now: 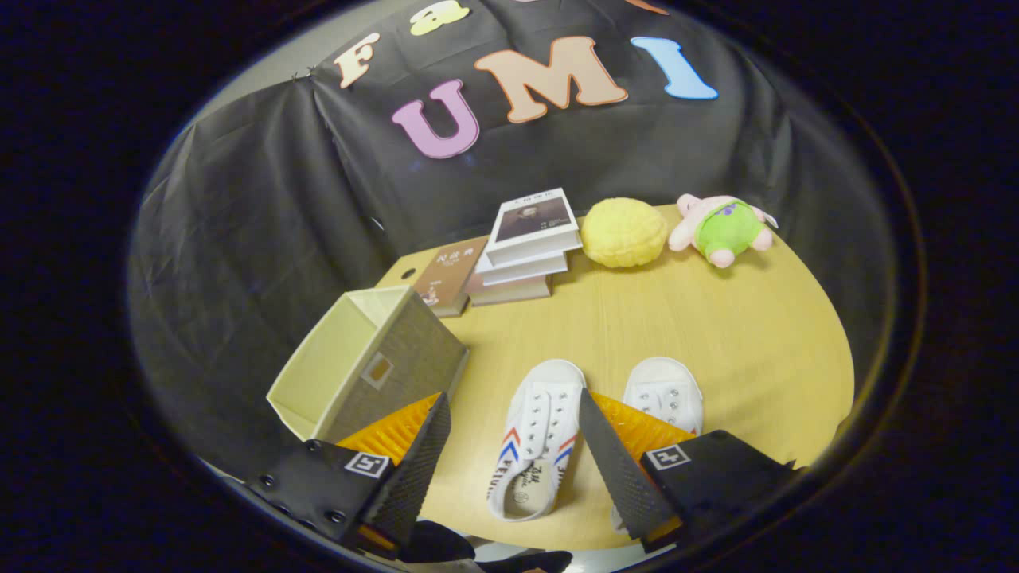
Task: Open the storage box then place both shoes into the box .Put the left shoe in first, then the right shoe, with the right side of both shoes facing outward in a uniform manner.
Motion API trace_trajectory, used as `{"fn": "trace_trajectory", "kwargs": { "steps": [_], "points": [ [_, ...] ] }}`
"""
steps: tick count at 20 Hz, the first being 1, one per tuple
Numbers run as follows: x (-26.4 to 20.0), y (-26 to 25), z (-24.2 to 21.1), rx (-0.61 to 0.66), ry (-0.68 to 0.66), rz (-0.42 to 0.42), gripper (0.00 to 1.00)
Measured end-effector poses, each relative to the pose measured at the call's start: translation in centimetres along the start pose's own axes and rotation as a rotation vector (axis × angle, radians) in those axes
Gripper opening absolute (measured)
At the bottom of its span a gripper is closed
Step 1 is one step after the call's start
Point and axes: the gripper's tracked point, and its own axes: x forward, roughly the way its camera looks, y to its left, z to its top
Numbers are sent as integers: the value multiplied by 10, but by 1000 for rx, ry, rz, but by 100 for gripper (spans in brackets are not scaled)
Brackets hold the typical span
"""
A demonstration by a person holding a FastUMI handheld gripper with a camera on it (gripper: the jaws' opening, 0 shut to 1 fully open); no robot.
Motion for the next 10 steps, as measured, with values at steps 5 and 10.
{"fn": "trace_trajectory", "kwargs": {
  "steps": [5, 10],
  "points": [
    [18, -9, -34, -53, 93, 24, 100],
    [39, -30, -63, -97, 193, -9, 99]
  ]
}}
